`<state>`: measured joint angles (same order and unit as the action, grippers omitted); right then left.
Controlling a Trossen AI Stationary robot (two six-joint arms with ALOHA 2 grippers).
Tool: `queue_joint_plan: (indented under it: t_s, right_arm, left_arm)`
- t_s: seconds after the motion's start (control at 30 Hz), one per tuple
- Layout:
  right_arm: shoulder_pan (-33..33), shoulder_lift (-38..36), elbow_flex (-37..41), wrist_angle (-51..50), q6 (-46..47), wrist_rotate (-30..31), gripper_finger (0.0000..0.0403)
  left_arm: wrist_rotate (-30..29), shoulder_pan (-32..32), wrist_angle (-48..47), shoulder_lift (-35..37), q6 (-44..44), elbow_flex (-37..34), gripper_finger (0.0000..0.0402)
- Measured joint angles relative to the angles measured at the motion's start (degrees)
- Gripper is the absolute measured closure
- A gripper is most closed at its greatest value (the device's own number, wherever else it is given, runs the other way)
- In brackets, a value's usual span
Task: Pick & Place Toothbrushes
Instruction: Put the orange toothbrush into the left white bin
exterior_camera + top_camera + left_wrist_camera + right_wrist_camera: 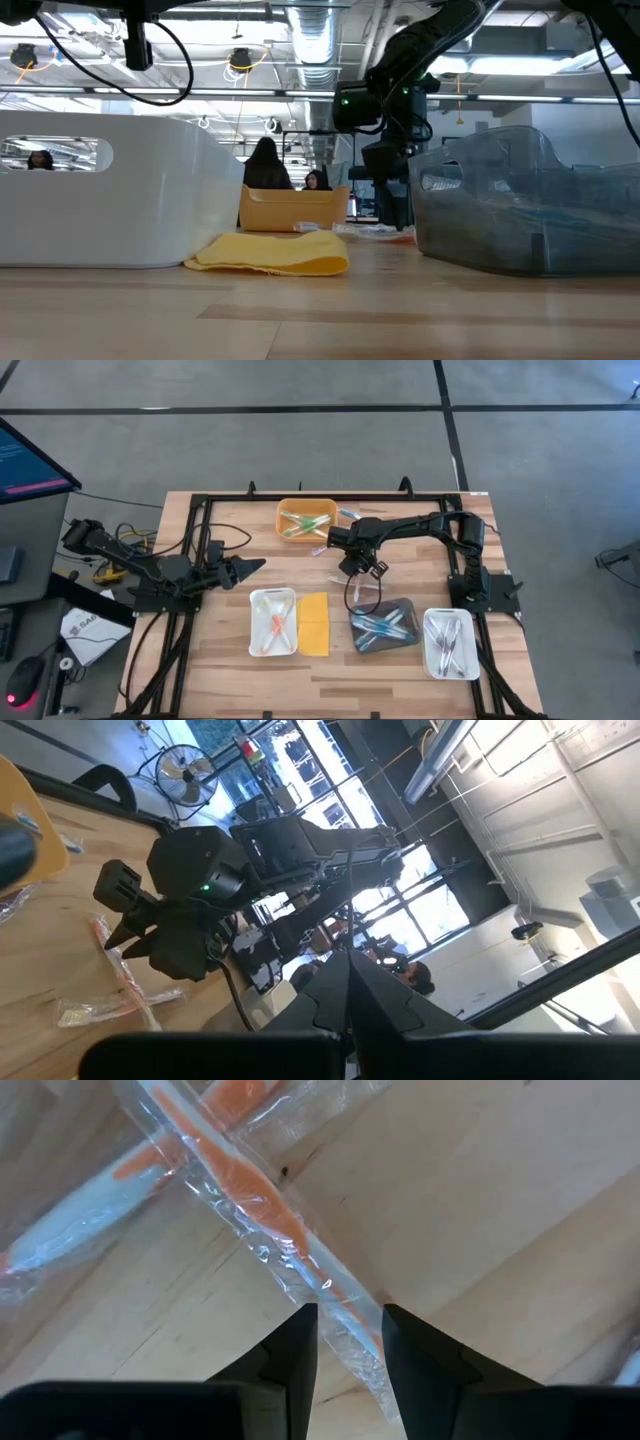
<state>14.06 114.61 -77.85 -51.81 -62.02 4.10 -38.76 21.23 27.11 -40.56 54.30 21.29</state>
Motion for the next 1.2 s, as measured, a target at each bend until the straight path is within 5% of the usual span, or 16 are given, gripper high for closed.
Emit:
queue_joint_plan:
  t_s: [0.73, 1.07, 1.2]
  right_arm:
    - [0.22, -0.2, 3.55, 4.45, 7.87, -3.26, 0.0297]
    - [-0.61, -0.15, 3.5, 2.49, 7.67, -3.19, 0.039]
    - [-0.92, -0.13, 3.36, 1.92, 11.16, -2.82, 0.0387]
  left_arm:
    - [-0.02, 0.0, -0.02, -0.01, -0.02, -0.01, 0.04]
    - [0.0, 0.0, -0.04, -0.01, -0.02, 0.01, 0.04]
    - [0.0, 0.0, -0.04, -0.02, -0.02, 0.0, 0.04]
